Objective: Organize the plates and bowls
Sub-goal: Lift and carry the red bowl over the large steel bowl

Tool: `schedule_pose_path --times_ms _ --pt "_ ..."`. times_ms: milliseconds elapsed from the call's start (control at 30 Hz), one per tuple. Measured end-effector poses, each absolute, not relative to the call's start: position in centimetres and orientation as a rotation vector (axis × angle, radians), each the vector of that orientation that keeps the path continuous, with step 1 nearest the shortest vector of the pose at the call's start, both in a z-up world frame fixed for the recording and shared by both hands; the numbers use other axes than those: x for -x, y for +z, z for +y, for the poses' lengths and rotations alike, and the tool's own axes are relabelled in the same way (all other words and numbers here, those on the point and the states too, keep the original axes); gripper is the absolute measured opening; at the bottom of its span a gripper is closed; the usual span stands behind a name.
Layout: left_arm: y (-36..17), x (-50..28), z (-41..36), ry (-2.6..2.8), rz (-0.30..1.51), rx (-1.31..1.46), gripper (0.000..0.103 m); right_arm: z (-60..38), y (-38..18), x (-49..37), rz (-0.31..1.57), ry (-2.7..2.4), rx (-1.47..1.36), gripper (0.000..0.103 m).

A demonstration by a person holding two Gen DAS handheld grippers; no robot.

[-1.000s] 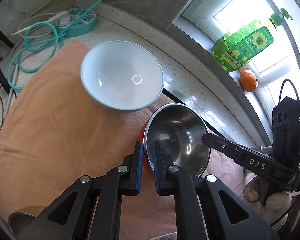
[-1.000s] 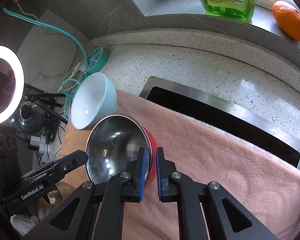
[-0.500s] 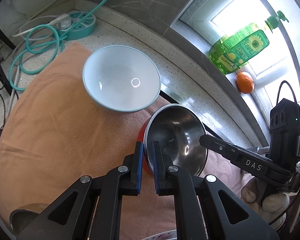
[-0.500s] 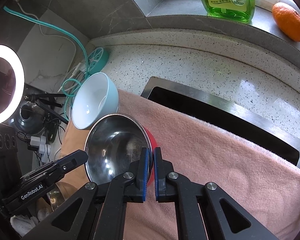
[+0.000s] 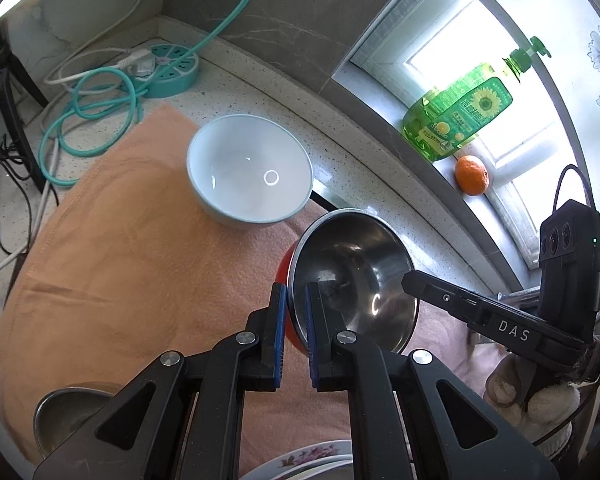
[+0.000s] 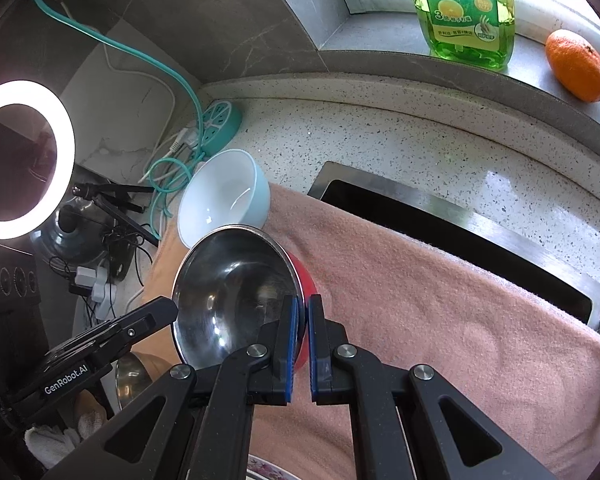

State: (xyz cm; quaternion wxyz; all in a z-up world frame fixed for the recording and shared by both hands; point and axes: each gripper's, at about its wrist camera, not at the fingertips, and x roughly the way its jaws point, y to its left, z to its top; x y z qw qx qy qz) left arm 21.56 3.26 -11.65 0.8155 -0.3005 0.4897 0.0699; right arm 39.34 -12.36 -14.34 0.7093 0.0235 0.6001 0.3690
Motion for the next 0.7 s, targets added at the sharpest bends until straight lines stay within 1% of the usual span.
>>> schedule_pose_path --times_ms 333,700 --pt "-9.2 -18.2 4.0 0.166 0.993 0.644 0.008 -11.8 -11.4 -37.0 1.294 0.873 -0.038 0.005" --pt "-7.3 -12.5 6.2 0.219 0.934 0.666 0.008 -9.4 -9.1 -32.6 1.271 0.962 0.011 0.005"
